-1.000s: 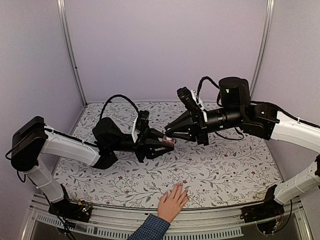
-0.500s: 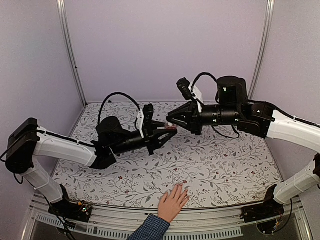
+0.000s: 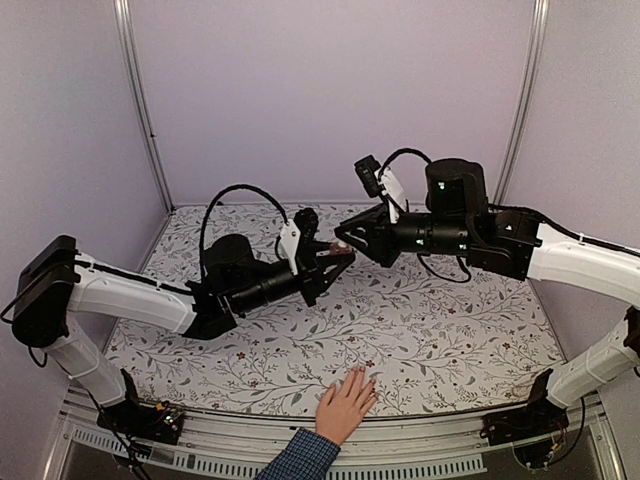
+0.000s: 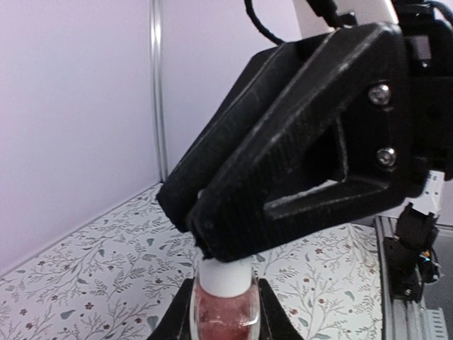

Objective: Paint the nails
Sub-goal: Screw the nail polish bottle.

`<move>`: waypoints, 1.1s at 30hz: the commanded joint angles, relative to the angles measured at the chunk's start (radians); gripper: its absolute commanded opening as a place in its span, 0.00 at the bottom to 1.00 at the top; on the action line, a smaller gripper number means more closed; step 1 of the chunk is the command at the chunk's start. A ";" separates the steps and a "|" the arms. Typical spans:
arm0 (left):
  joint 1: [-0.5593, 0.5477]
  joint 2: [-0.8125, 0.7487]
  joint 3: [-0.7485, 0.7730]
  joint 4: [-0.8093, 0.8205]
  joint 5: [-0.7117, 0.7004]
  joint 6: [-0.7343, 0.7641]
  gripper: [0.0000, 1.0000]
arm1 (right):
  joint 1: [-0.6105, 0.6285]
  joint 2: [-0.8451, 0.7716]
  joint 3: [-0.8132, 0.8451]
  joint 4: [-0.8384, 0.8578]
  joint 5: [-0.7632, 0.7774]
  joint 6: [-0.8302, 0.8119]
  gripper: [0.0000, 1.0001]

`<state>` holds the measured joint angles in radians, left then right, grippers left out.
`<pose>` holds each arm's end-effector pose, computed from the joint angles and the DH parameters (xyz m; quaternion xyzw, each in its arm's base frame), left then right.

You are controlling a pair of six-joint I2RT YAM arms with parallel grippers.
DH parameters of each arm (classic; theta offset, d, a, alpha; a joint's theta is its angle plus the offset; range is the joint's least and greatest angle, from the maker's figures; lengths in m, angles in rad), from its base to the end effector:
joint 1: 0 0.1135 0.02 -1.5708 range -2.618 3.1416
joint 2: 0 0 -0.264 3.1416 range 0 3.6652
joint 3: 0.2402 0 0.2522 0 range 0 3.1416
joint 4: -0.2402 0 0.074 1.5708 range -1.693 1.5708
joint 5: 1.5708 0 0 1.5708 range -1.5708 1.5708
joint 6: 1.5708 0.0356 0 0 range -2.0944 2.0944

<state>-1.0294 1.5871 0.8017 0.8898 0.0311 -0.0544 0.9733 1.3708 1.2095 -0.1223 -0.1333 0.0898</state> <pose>0.1789 -0.2996 0.2581 0.3237 0.5858 -0.3921 0.6311 0.1783 0.2704 0.3615 -0.3774 0.7045 0.3494 0.4891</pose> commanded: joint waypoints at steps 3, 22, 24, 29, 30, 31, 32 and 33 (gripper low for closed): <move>0.109 -0.037 -0.062 0.163 0.542 -0.102 0.00 | 0.014 -0.080 -0.010 -0.019 -0.090 -0.042 0.54; 0.125 -0.001 -0.036 0.202 0.712 -0.162 0.00 | 0.026 -0.013 0.112 -0.199 -0.398 -0.222 0.50; 0.127 -0.003 -0.036 0.197 0.697 -0.160 0.00 | 0.035 0.005 0.119 -0.214 -0.380 -0.226 0.48; 0.129 -0.003 -0.036 0.193 0.674 -0.157 0.00 | 0.042 0.023 0.122 -0.214 -0.347 -0.229 0.27; 0.130 -0.003 -0.038 0.192 0.667 -0.156 0.00 | 0.042 0.023 0.121 -0.213 -0.343 -0.229 0.18; 0.130 -0.003 -0.041 0.192 0.657 -0.153 0.00 | 0.042 0.021 0.119 -0.211 -0.338 -0.228 0.11; 0.132 -0.004 -0.045 0.192 0.644 -0.151 0.00 | 0.042 0.021 0.118 -0.207 -0.333 -0.228 0.05; 0.133 -0.007 -0.050 0.192 0.624 -0.150 0.00 | 0.042 0.019 0.115 -0.204 -0.328 -0.228 0.01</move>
<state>-0.9077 1.5738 0.7464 1.0698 0.7246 -0.2344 1.0050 1.3869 1.3033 -0.3225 -0.4591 -0.1493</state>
